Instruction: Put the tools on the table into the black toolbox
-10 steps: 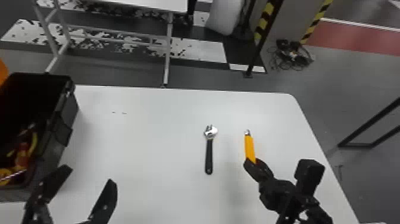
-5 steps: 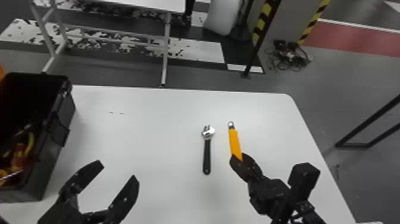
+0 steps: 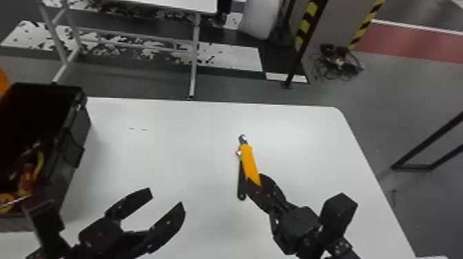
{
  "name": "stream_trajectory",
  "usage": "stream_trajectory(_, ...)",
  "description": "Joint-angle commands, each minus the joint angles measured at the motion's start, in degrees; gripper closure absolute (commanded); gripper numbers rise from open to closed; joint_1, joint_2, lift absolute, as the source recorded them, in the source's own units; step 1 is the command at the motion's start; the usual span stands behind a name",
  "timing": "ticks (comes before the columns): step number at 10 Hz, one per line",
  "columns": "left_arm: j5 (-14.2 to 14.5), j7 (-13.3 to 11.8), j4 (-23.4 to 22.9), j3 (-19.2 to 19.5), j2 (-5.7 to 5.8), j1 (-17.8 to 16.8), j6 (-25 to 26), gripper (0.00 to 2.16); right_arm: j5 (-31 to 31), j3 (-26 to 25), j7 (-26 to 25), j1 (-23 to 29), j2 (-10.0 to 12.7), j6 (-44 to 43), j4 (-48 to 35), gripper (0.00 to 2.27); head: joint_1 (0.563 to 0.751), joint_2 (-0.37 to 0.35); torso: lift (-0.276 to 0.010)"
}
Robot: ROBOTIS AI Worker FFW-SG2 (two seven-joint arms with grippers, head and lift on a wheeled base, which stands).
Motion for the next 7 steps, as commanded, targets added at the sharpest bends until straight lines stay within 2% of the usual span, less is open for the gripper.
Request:
stream_trajectory(1,1.8,-0.5,-0.8,1.6,-0.23,-2.0,7.2,0.08,1.2,1.7,1.6,0.4,0.1,-2.6,-0.1,2.07,0.695,-0.161,-0.075)
stream_trajectory(2,3.4,-0.9,-1.0,3.0,-0.67,-2.5,9.7,0.08,1.8,2.9,3.1,0.4,0.1,-3.5,-0.1,2.07,0.695,-0.149,-0.075)
stream_trajectory(3,4.0,-0.9,-1.5,3.8,-0.93,-2.7,10.0,0.08,2.8,4.0,4.4,0.6,0.1,-3.5,-0.1,2.07,0.695,-0.122,-0.075)
stream_trajectory(5,6.3,-0.9,-1.7,5.4,-1.11,-4.4,13.9,0.08,4.9,7.3,5.2,1.3,0.1,-3.9,0.1,2.07,0.695,-0.051,-0.075)
stream_trajectory(7,6.6,-0.9,-1.7,5.8,-1.29,-5.4,15.8,0.08,7.1,10.4,5.3,1.6,0.1,-5.1,0.3,2.07,0.695,0.015,-0.075)
